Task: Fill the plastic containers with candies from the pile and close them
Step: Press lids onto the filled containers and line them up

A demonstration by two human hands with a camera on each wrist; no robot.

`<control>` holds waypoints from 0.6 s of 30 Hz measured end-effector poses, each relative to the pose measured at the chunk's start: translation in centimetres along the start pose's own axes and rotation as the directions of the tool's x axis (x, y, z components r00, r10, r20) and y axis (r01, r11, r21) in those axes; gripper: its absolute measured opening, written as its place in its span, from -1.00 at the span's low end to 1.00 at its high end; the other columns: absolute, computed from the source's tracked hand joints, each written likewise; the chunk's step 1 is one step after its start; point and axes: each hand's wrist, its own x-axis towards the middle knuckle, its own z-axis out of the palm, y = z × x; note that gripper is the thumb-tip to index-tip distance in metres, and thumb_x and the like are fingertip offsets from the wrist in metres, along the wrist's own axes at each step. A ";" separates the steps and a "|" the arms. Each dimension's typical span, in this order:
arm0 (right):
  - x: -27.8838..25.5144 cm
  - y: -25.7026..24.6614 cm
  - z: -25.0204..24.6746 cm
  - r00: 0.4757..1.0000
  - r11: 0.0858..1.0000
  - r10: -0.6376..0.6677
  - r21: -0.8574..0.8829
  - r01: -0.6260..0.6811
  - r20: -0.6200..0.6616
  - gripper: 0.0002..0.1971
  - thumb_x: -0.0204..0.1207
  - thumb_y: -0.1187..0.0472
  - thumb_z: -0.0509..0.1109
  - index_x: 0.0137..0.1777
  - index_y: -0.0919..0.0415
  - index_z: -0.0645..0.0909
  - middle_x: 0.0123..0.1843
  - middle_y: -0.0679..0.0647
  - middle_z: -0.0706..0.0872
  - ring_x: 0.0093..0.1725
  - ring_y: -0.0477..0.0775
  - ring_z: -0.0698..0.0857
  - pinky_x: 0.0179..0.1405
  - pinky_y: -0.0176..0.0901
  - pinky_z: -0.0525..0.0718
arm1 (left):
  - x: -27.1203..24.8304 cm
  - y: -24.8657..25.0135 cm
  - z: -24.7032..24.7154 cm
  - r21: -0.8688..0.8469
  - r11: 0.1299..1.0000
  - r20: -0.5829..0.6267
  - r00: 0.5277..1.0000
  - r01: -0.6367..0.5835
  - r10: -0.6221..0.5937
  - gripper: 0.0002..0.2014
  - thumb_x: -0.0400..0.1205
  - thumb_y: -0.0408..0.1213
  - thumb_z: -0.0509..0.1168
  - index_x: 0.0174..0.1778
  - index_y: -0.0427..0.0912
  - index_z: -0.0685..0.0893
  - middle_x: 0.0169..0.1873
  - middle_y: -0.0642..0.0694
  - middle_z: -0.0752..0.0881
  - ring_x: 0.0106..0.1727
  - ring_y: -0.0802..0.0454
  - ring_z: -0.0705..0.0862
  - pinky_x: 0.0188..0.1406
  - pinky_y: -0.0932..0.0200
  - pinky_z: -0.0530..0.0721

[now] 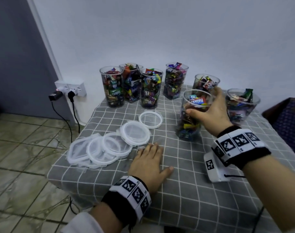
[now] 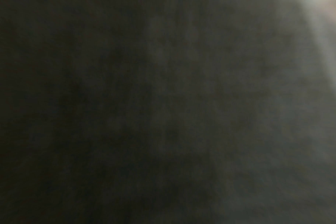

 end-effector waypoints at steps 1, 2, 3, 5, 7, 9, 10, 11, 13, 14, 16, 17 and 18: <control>-0.4 -0.5 0.0 0.997 0.994 -0.052 -0.098 0.047 -0.050 0.02 0.29 0.06 0.61 0.62 0.21 0.03 0.60 0.23 0.17 0.59 0.20 0.14 0.61 0.01 0.08 | 0.0 0.0 0.0 -0.003 1.000 -0.001 1.000 -0.001 0.001 -0.27 0.67 0.24 -0.09 0.66 -0.07 -0.12 0.66 -0.01 -0.14 0.66 0.05 -0.17 0.60 0.04 -0.20; -0.8 -1.2 0.0 0.983 0.976 -0.145 -0.178 0.123 -0.113 -0.04 0.34 0.06 0.56 0.61 0.25 0.07 0.60 0.26 0.13 0.59 0.19 0.08 0.59 -0.02 0.01 | 0.0 0.0 0.0 -0.009 1.000 -0.003 1.000 -0.001 0.001 -0.27 0.66 0.24 -0.09 0.66 -0.07 -0.12 0.66 -0.02 -0.14 0.66 0.05 -0.17 0.60 0.04 -0.21; -1.3 -2.2 0.0 0.947 0.944 -0.277 -0.230 0.236 -0.163 -0.16 0.37 0.06 0.50 0.57 0.29 0.17 0.56 0.29 0.18 0.55 0.17 0.11 0.54 -0.06 0.03 | 0.0 0.0 0.0 -0.016 1.000 -0.010 1.000 -0.002 0.002 -0.27 0.66 0.24 -0.09 0.66 -0.07 -0.11 0.66 -0.02 -0.14 0.66 0.05 -0.17 0.60 0.04 -0.21; -2.0 -4.3 0.4 0.840 0.845 -0.517 -0.253 0.471 -0.162 -0.43 0.38 0.09 0.34 0.37 0.35 0.43 0.37 0.32 0.42 0.36 0.14 0.30 0.34 -0.21 0.23 | 0.1 0.0 0.2 -0.025 1.000 -0.028 1.000 -0.004 0.003 -0.27 0.66 0.24 -0.07 0.66 -0.08 -0.09 0.67 -0.02 -0.12 0.66 0.05 -0.17 0.61 0.04 -0.21; -2.0 -5.9 1.5 0.794 0.785 -0.607 -0.177 0.593 -0.031 -0.60 0.40 0.11 0.24 0.15 0.35 0.59 0.12 0.24 0.58 0.15 0.13 0.48 0.08 -0.32 0.32 | 0.2 -0.1 0.3 -0.029 1.000 -0.031 0.999 -0.005 0.004 -0.27 0.66 0.23 -0.06 0.66 -0.08 -0.08 0.67 -0.03 -0.10 0.66 0.05 -0.16 0.61 0.03 -0.20; -1.4 -6.9 3.2 0.825 0.819 -0.532 -0.132 0.559 0.193 -0.67 0.48 0.11 0.21 0.10 0.29 0.62 -0.01 0.09 0.57 0.05 0.13 0.57 0.01 -0.20 0.43 | 0.2 -0.1 0.3 -0.039 0.999 -0.024 1.000 0.000 -0.001 -0.27 0.66 0.23 -0.06 0.66 -0.07 -0.09 0.67 -0.02 -0.11 0.66 0.06 -0.17 0.62 0.02 -0.20; -0.9 -7.0 4.2 0.832 0.838 -0.448 -0.171 0.518 0.327 -0.70 0.53 0.12 0.23 0.16 0.26 0.61 0.02 0.08 0.58 0.09 0.13 0.58 0.05 -0.12 0.48 | 0.2 -0.1 0.3 -0.044 0.999 -0.024 1.000 0.003 -0.004 -0.27 0.66 0.23 -0.06 0.66 -0.07 -0.09 0.67 -0.01 -0.11 0.66 0.06 -0.17 0.62 0.02 -0.20; -0.3 -7.0 5.3 0.823 0.851 -0.323 -0.237 0.469 0.467 -0.69 0.57 0.14 0.26 0.25 0.23 0.58 0.13 0.11 0.60 0.18 0.14 0.57 0.11 -0.09 0.47 | 0.2 -0.1 0.3 -0.046 0.999 -0.029 1.000 0.004 -0.005 -0.27 0.66 0.23 -0.05 0.66 -0.07 -0.08 0.67 -0.01 -0.10 0.66 0.06 -0.17 0.61 0.03 -0.21; 0.7 -6.6 7.5 0.755 0.840 -0.079 -0.365 0.402 0.651 -0.59 0.61 0.15 0.25 0.45 0.19 0.45 0.40 0.19 0.54 0.36 0.18 0.51 0.24 -0.10 0.45 | 0.2 -0.1 0.3 -0.039 0.999 -0.054 0.999 0.001 -0.003 -0.27 0.66 0.23 -0.04 0.66 -0.08 -0.04 0.67 -0.03 -0.07 0.66 0.05 -0.14 0.60 0.04 -0.21; 1.0 -6.4 8.5 0.717 0.814 -0.002 -0.415 0.406 0.697 -0.55 0.64 0.17 0.22 0.52 0.17 0.38 0.48 0.19 0.48 0.43 0.19 0.47 0.31 -0.10 0.43 | 0.2 -0.1 0.3 -0.039 0.999 -0.066 0.998 0.000 -0.003 -0.27 0.66 0.23 -0.04 0.66 -0.08 -0.03 0.66 -0.04 -0.05 0.66 0.04 -0.12 0.60 0.05 -0.20; 1.2 -5.4 10.2 0.672 0.759 0.066 -0.475 0.446 0.737 -0.57 0.66 0.20 0.15 0.52 0.17 0.37 0.50 0.20 0.46 0.44 0.22 0.47 0.36 -0.05 0.44 | 0.2 -0.1 0.4 -0.046 0.999 -0.087 0.996 0.001 -0.005 -0.28 0.66 0.23 -0.02 0.66 -0.07 -0.01 0.66 -0.04 -0.03 0.66 0.04 -0.11 0.60 0.06 -0.20; 1.2 -4.9 10.8 0.670 0.733 0.074 -0.495 0.466 0.739 -0.61 0.66 0.20 0.15 0.47 0.17 0.42 0.46 0.21 0.51 0.40 0.24 0.51 0.33 -0.03 0.48 | 0.2 -0.1 0.4 -0.050 0.999 -0.097 0.995 -0.001 -0.004 -0.28 0.65 0.22 -0.01 0.66 -0.07 -0.01 0.66 -0.04 -0.02 0.66 0.05 -0.11 0.60 0.06 -0.21; 1.1 -4.6 11.1 0.675 0.701 0.068 -0.517 0.491 0.734 -0.65 0.64 0.20 0.16 0.40 0.15 0.49 0.41 0.21 0.56 0.35 0.25 0.54 0.29 -0.02 0.52 | 0.2 -0.1 0.5 -0.056 0.998 -0.105 0.994 -0.002 -0.004 -0.27 0.65 0.22 0.00 0.66 -0.07 -0.01 0.66 -0.04 -0.01 0.66 0.05 -0.11 0.59 0.07 -0.21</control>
